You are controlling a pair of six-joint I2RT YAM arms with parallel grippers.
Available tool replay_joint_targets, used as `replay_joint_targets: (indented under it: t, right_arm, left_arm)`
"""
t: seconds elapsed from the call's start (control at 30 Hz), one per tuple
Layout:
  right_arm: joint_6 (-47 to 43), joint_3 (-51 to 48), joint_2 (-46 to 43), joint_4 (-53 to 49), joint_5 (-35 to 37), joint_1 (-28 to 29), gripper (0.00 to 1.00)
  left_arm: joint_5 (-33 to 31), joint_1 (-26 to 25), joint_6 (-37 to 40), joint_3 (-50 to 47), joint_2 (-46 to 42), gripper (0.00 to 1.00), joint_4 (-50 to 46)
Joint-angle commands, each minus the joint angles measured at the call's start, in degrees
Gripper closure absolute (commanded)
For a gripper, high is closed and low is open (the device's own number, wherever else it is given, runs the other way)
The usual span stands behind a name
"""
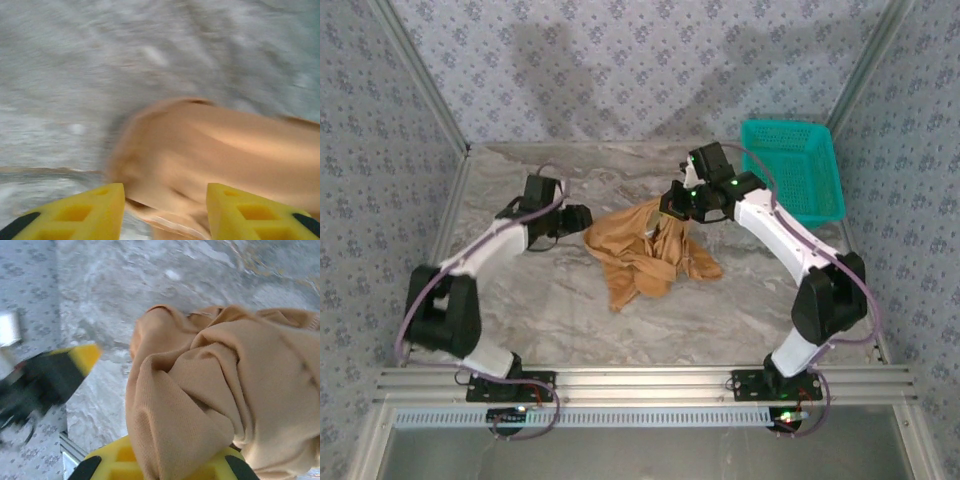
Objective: Fold the inside-out t-shirt
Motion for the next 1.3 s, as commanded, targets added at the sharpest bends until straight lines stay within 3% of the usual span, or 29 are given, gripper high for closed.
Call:
replay_joint_targets:
  t: [0.0, 0.1, 0.27, 0.4, 0.67, 0.93, 1.0, 1.27]
  right_arm:
    - [3.1, -1.06, 0.79, 2.51, -1.81, -0.11, 1.0]
    - [3.34, -1.15, 0.57, 2.49, -1.2, -0.19, 1.0]
    - [3.96, -1.21, -0.1, 2.66, -1.42, -0.03, 1.0]
    - [4.23, -1.37, -1.3, 2.4, -1.15, 0.22, 1.0]
    - [4.92, -2.29, -2.13, 2.31, -0.82, -0.35, 1.0]
    - [5.24, -2.74, -1.1, 2.75, -0.54, -2.51, 1.0]
    - [5.11, -2.45, -0.41, 2.82, -0.6, -3.26, 1.0]
    - [6.07, -1.39, 0.03, 3.8, -0.72, -1.96, 1.0]
  left_arm:
    - [5.91, -6.22, 7.9, -8.28, -7.83, 0.47, 21.32]
    - [5.3, -10.74, 9.29, -11.95, -9.65, 0.43, 27.15]
    - [5.93, -15.04, 9.46, -7.69, -2.36, 0.43, 25.9]
    - [3.8, -17.08, 11.26, -1.72, 5.47, 0.42, 23.75]
    - [6.11, -19.17, 10.66, 9.07, 16.07, 0.39, 20.81]
    - [6.35, -19.82, 10.89, 6.33, 12.46, 0.36, 18.67]
    - [7.01, -19.81, 10.56, 3.78, 10.12, 0.25, 19.02]
    - [4.4, -20.52, 7.79, 2.33, 12.58, 0.25, 22.29]
